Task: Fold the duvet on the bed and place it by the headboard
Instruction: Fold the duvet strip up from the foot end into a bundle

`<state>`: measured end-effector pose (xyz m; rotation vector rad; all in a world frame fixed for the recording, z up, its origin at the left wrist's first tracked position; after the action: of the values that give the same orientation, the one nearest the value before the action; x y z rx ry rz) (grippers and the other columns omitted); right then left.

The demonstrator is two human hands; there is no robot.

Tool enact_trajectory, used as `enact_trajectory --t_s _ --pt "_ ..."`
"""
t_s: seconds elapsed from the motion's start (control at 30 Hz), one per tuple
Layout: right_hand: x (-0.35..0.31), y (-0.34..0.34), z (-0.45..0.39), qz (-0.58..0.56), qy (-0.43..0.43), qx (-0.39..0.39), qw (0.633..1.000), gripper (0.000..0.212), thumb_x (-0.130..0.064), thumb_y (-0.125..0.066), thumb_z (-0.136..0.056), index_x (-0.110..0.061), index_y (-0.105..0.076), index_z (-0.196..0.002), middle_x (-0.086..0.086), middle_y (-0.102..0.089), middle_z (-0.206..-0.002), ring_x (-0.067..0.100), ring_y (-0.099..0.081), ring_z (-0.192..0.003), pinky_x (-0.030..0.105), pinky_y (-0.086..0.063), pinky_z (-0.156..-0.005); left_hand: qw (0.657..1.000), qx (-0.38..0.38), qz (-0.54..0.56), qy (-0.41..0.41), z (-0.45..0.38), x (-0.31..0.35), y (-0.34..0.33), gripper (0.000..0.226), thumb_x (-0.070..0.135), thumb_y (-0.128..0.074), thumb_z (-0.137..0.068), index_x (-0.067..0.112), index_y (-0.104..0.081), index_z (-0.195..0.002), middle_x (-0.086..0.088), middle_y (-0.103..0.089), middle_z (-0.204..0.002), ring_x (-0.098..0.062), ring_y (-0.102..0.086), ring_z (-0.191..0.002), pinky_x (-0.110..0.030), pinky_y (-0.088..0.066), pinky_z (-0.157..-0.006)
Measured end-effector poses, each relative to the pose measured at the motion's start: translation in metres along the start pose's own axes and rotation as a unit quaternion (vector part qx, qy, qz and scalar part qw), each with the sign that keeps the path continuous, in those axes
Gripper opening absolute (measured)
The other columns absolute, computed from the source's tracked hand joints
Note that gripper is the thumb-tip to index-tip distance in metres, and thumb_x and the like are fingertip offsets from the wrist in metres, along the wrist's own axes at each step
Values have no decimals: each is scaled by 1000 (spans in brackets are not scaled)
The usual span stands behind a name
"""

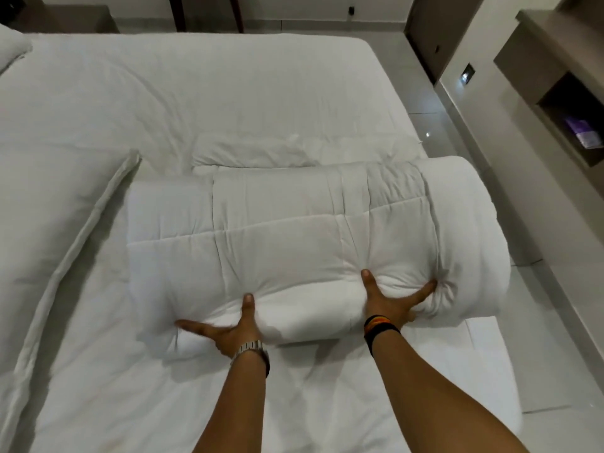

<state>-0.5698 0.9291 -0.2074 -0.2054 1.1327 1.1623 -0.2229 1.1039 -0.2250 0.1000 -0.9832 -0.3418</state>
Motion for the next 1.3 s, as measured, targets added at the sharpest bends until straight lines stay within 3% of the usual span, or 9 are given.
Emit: enact_trajectory --t_s 0.2,0.4,0.5,0.63,0.77,0.9,1.0,1.17,1.3 --pt "-12 21 5 -30 41 -19 999 129 -60 -98 -46 -66 -15 -144 18 -52 -142 41 -58 -114 49 -47 -94 999 -21 12 -31 26 15 19 125 24 -90 -76 63 0 -154 -10 -48 -153 -25 -56 -109 -33 -35 -96" --pt "-7 105 42 -6 79 -46 996 124 -49 -100 -52 -55 -22 -148 15 -57 -140 38 -58 -117 48 -46 -100 998 -17 0 -68 111 11 106 119 26 -87 -80 66 -1 -150 -12 -50 -148 -34 -59 -119 -35 -38 -95" --pt "3 173 69 -32 127 -59 990 117 -39 -100 -57 -43 -30 -151 7 -56 -143 36 -55 -126 39 -43 -105 985 -38 -17 -170 181 15 160 111 23 -82 -85 60 -5 -155 0 -49 -136 -23 -57 -108 -31 -41 -94" --pt "-10 250 90 -66 181 -60 979 111 -37 -99 -61 -36 -37 -153 -2 -53 -147 25 -53 -129 27 -35 -104 943 -82 -22 -323 251 50 196 97 15 -75 -92 36 -13 -163 15 -27 -157 9 -35 -131 -4 -33 -100" --pt "-21 268 101 67 232 -149 959 104 -43 -86 -81 -26 -25 -163 14 -43 -158 33 -47 -140 33 -36 -115 897 -133 -200 -372 263 64 185 85 59 -54 -98 43 -1 -163 -15 -45 -156 -29 -53 -128 -41 -48 -100" --pt "14 248 112 393 324 -169 844 98 -76 -55 -88 -33 -12 -166 25 -44 -141 42 -48 -128 48 -39 -111 770 -33 -535 -346 215 12 180 88 89 -17 -87 43 -25 -162 -26 -39 -148 -46 -40 -130 -57 -36 -108" --pt "31 229 113 526 426 -76 732 94 -84 -30 -88 -31 -17 -165 28 -49 -133 45 -47 -122 59 -33 -110 739 -53 -521 -424 195 -11 148 83 80 -29 -89 34 -46 -155 -25 -27 -162 -48 -28 -145 -65 -24 -115" --pt "9 166 83 528 563 -101 628 93 -83 -36 -86 -25 -37 -159 25 -10 -170 45 -10 -157 74 -1 -119 685 -78 -507 -517 158 -18 82 81 70 -28 -97 27 -19 -165 -14 -3 -173 -40 -3 -158 -68 -2 -121" --pt "-16 94 47 557 560 -119 602 93 -87 -25 -89 -28 -35 -161 24 -5 -171 45 -4 -157 79 -1 -115 684 -78 -493 -533 122 4 21 79 66 -26 -100 23 -16 -166 -16 -2 -173 -42 -2 -158 -68 -3 -121"
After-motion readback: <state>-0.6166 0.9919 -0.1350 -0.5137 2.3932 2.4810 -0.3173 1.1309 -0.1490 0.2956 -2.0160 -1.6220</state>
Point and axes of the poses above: each hand's wrist, its own z-axis away from the middle knuckle, its own y-axis out of the back of the hand, x = y × z, the point moved 10 cm from there along -z, towards the middle knuckle
